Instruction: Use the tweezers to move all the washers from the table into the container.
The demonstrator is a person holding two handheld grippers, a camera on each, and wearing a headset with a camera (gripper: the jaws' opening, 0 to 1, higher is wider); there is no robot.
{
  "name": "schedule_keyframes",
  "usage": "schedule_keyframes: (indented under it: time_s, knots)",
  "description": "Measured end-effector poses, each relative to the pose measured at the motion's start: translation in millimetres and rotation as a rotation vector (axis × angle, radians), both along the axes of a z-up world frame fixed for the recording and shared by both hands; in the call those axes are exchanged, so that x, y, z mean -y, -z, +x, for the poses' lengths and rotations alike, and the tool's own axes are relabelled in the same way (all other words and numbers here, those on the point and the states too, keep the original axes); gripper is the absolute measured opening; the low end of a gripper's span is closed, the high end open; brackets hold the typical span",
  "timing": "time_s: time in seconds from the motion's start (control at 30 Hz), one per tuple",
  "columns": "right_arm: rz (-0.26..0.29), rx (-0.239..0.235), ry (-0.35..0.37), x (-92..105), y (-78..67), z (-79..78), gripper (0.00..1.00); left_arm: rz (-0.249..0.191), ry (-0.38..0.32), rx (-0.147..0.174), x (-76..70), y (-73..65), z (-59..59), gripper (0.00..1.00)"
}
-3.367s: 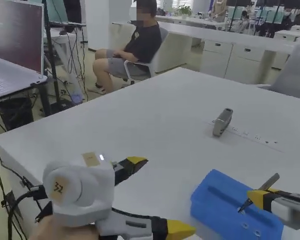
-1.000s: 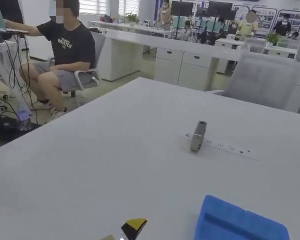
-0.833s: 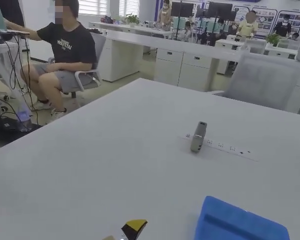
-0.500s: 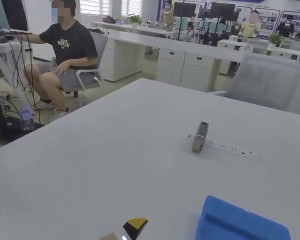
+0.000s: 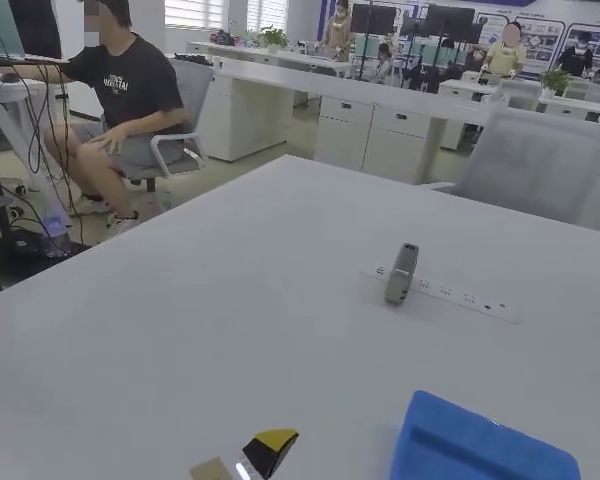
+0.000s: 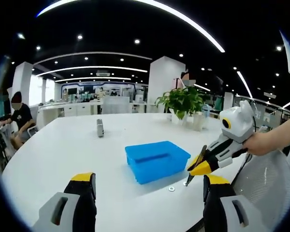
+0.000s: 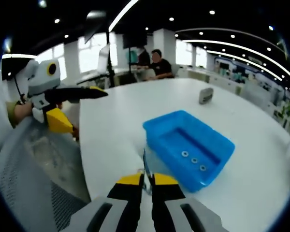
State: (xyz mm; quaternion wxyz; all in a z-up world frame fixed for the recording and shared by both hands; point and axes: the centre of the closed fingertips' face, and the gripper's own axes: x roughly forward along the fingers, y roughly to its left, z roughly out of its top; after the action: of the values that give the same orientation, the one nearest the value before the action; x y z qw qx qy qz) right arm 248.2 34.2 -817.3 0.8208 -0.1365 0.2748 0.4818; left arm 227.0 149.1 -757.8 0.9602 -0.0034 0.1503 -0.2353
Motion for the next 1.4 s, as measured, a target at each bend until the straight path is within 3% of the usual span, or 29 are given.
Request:
schedule_keyframes:
  time_s: [0.07, 0.3, 0.83, 1.17, 1.4]
  knots:
    - [0.022, -0.001, 0.03, -0.2, -0.4, 2.1, 0.03, 0.01, 0.0, -0.002, -0.2, 1.0, 0.0, 0.94]
    - [0.013, -0.018, 0.043, 0.4, -2.6, 5.4, 0.03, 0.017, 0.005, -0.008, 0.6, 2.5, -0.6, 0.93]
    - [0.174, -0.042, 0.099, -10.5, -46.4, 22.0, 0.03, 0.013, 0.007, -0.013, 1.1, 2.8, -1.1, 0.93]
    - [0.22, -0.055, 0.117, -13.1, -61.5, 43.0, 0.03, 0.012, 0.009, -0.015, 1.4, 3.2, -1.4, 0.92]
    - [0.216, -0.056, 0.11, -19.9, -66.1, 60.6, 0.03, 0.014, 0.01, -0.017, 1.5, 3.5, -1.5, 0.92]
